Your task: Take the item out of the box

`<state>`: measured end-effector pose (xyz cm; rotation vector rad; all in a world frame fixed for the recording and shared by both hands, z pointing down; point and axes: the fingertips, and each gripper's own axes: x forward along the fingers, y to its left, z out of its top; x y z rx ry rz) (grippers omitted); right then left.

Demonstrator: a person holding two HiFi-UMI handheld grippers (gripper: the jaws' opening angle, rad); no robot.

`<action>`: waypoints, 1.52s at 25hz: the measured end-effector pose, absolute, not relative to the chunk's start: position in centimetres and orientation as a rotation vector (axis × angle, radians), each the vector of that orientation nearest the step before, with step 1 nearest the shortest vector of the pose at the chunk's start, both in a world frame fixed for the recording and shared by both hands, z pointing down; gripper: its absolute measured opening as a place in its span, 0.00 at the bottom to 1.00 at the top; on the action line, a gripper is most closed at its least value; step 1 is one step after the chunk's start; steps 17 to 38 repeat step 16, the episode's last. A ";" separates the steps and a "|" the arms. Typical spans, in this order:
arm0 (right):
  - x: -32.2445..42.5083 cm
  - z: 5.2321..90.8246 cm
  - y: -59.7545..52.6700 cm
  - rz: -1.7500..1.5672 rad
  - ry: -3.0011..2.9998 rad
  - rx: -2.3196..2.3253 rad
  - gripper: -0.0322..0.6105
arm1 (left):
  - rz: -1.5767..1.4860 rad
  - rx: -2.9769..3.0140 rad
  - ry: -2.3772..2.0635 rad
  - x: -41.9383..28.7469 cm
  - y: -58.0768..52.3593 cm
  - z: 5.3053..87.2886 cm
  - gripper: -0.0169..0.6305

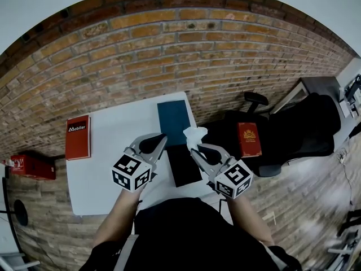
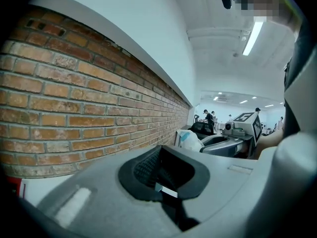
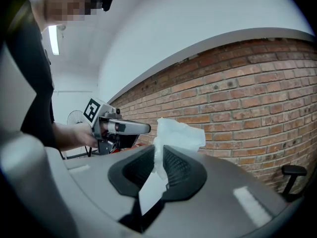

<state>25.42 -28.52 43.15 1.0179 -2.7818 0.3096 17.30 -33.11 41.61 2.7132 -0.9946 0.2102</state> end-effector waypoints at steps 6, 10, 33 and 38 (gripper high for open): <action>25.4 43.5 -28.6 0.320 -2.778 1.008 0.13 | 0.214 2.693 -1.000 17.3 -33.2 42.3 0.04; 25.3 43.9 -28.6 0.335 -2.776 0.997 0.13 | 0.215 2.690 -0.998 17.3 -33.3 42.4 0.04; 25.4 44.1 -28.6 0.345 -2.773 0.986 0.13 | 0.221 2.683 -0.995 17.6 -33.3 42.8 0.04; 25.4 44.1 -28.6 0.345 -2.773 0.986 0.13 | 0.221 2.683 -0.995 17.6 -33.3 42.8 0.04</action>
